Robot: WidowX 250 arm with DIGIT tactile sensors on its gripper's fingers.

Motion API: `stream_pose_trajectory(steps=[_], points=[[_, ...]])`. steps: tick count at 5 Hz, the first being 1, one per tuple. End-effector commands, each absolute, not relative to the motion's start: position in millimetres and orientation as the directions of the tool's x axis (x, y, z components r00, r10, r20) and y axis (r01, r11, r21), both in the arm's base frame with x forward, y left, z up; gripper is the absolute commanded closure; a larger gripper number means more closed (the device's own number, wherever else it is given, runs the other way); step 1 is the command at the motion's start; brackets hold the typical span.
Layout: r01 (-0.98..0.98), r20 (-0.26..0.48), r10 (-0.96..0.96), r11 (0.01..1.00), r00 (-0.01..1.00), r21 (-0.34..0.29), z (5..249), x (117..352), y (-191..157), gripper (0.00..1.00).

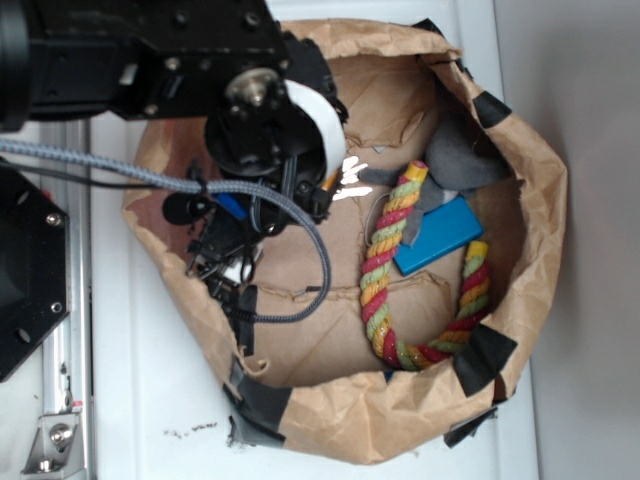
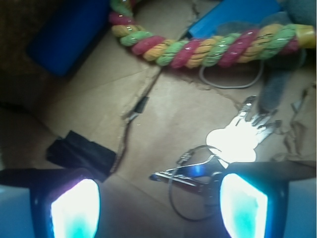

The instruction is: Grab the silver keys.

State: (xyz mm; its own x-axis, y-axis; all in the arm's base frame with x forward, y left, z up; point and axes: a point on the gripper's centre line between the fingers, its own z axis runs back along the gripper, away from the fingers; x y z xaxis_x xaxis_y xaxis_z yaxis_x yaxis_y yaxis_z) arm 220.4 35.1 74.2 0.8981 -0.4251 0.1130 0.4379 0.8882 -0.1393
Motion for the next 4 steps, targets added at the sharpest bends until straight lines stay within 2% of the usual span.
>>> stream_pose_trajectory(steps=[1, 3, 4], points=[[0.317, 0.119, -0.305, 0.944, 0.945, -0.095, 76.4, 233.6, 43.1, 0.0], [0.303, 0.148, -0.29, 0.95, 0.946, -0.075, 65.2, 224.5, 34.4, 0.0], [0.299, 0.142, -0.285, 0.95, 0.948, -0.085, 65.9, 225.5, 35.7, 0.0]])
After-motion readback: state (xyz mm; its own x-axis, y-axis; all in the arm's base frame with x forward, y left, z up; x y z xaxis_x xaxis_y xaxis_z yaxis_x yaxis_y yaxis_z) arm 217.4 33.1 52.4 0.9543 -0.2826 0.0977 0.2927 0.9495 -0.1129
